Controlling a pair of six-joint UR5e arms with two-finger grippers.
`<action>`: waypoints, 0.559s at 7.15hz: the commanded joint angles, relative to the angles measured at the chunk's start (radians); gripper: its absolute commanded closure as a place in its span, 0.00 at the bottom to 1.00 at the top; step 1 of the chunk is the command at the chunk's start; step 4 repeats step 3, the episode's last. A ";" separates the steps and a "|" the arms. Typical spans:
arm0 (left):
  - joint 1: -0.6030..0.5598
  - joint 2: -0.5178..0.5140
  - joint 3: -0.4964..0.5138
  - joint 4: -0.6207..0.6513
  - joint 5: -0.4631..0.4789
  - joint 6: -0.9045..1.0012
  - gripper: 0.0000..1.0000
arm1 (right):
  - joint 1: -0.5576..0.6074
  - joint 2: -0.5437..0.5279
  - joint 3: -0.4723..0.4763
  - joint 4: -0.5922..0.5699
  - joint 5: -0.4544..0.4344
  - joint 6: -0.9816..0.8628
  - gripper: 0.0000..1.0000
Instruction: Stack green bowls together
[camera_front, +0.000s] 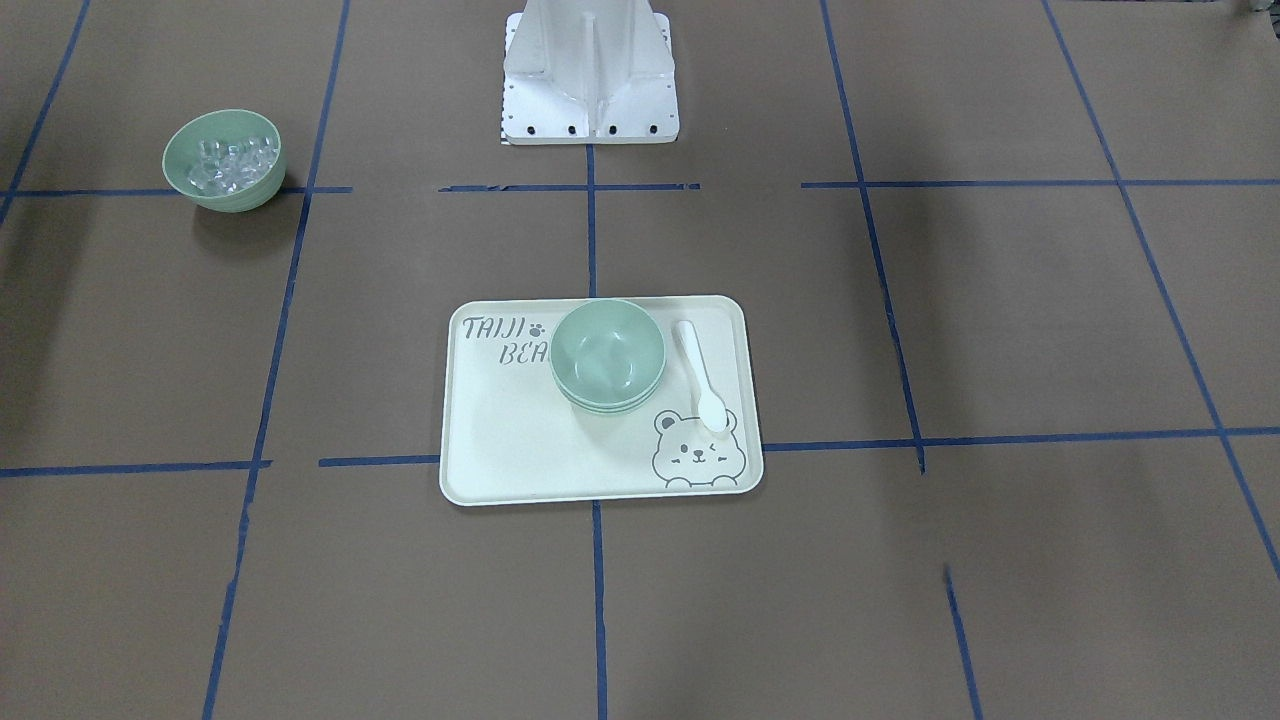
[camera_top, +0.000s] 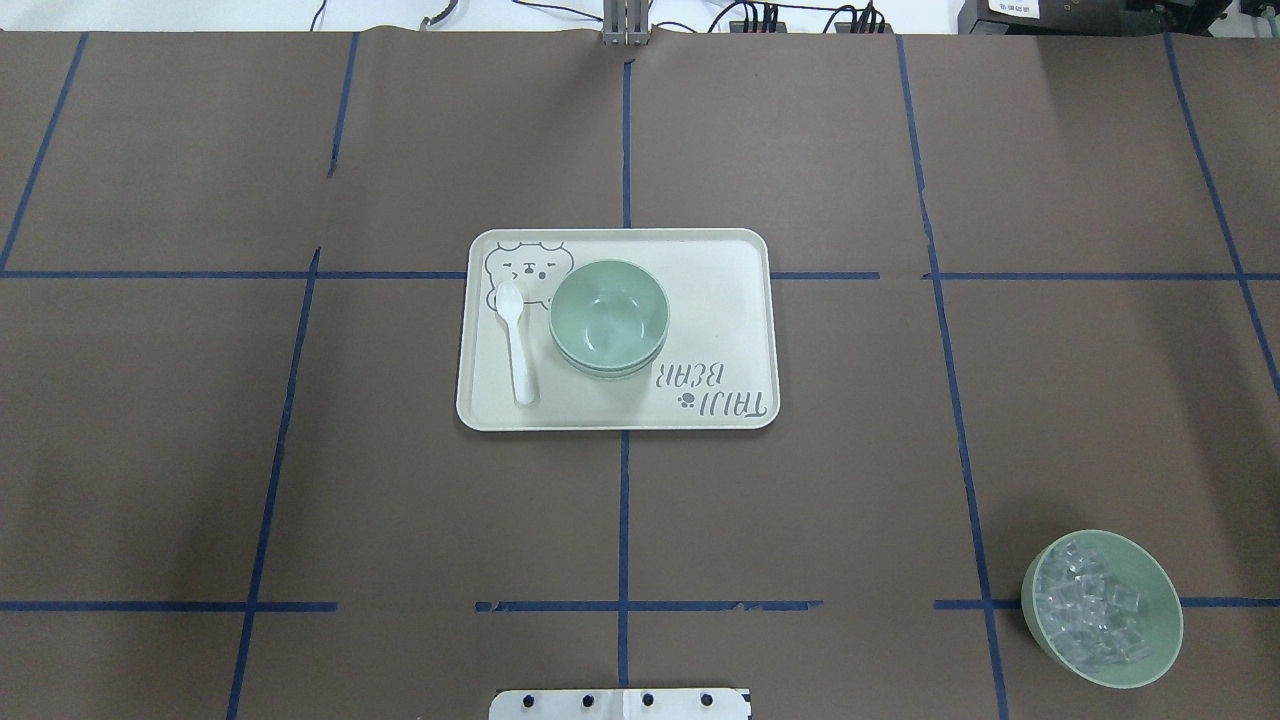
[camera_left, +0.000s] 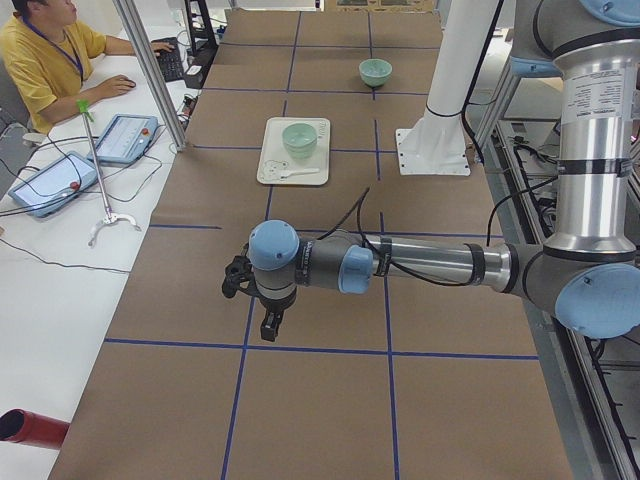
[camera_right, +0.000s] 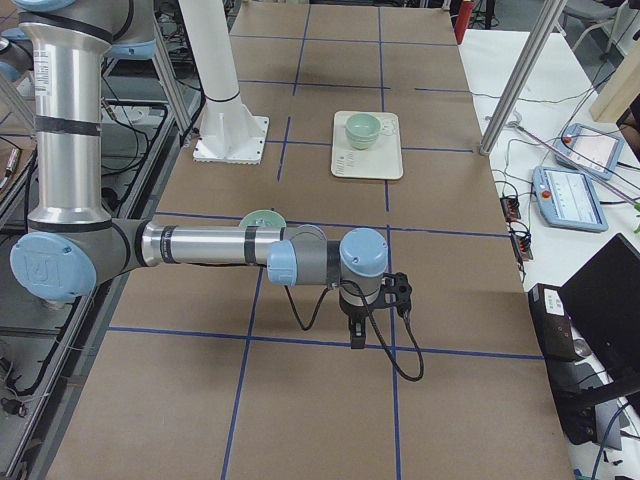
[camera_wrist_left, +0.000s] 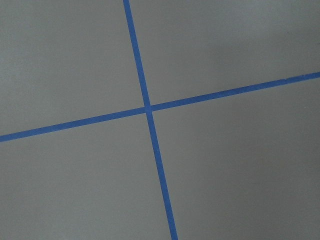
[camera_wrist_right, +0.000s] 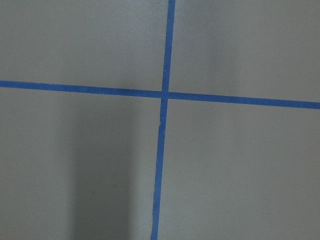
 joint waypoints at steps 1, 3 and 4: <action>0.000 0.001 0.000 0.001 0.000 0.000 0.00 | 0.003 -0.020 0.000 0.047 0.000 -0.002 0.00; 0.000 0.001 0.000 0.001 0.000 0.000 0.00 | 0.001 -0.024 -0.004 0.045 0.008 0.004 0.00; 0.000 0.001 0.000 0.001 0.000 0.000 0.00 | 0.001 -0.024 -0.004 0.045 0.008 0.004 0.00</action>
